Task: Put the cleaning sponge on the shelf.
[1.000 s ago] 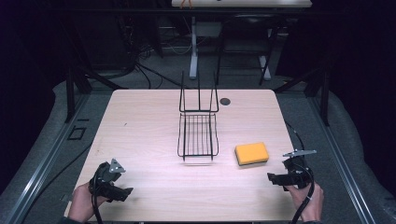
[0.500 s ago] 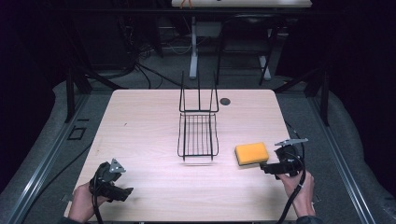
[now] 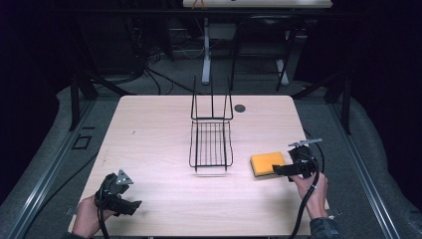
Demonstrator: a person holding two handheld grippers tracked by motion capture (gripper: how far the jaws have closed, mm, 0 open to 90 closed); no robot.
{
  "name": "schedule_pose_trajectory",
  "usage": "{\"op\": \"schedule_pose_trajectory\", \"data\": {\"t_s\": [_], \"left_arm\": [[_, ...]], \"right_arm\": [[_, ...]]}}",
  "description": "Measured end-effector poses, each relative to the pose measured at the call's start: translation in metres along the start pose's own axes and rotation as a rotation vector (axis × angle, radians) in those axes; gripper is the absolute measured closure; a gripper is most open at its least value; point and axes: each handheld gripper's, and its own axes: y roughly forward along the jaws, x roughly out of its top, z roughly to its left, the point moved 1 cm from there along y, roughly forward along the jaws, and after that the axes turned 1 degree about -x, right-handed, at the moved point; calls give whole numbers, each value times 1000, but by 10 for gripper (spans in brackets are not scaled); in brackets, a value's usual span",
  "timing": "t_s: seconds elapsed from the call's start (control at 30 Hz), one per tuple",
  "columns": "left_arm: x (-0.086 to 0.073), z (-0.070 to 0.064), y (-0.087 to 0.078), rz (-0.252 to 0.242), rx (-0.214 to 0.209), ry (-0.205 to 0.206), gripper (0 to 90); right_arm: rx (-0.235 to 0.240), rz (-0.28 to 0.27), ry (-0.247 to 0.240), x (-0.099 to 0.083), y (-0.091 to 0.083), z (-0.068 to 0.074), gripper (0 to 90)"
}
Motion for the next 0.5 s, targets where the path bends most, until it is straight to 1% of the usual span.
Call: {"op": "schedule_pose_trajectory", "data": {"t_s": [0.13,0.2,0.23,0.27,0.3,0.37,0.4,0.43,0.47,0.5], "left_arm": [[0,0,0,1,-1,0,142],[0,0,0,0,0,1,142],[0,0,0,0,-2,1,142],[0,0,0,0,-2,1,142],[-1,1,0,0,-1,-2,142],[-1,1,0,2,0,-1,142],[-1,1,0,1,0,1,142],[-1,0,0,0,3,1,142],[-1,0,0,-3,3,2,142],[-1,0,0,-4,3,3,142]], "right_arm": [[9,14,4,4,10,-2,146],[16,19,12,6,15,-3,163],[23,23,25,7,19,-5,210],[23,23,25,7,19,-5,210],[30,19,36,7,22,-8,291],[28,25,53,7,24,-10,338],[34,29,62,7,25,-11,357],[34,29,62,7,25,-11,357],[29,27,73,7,26,-14,381],[24,24,89,6,27,-16,450]]}}
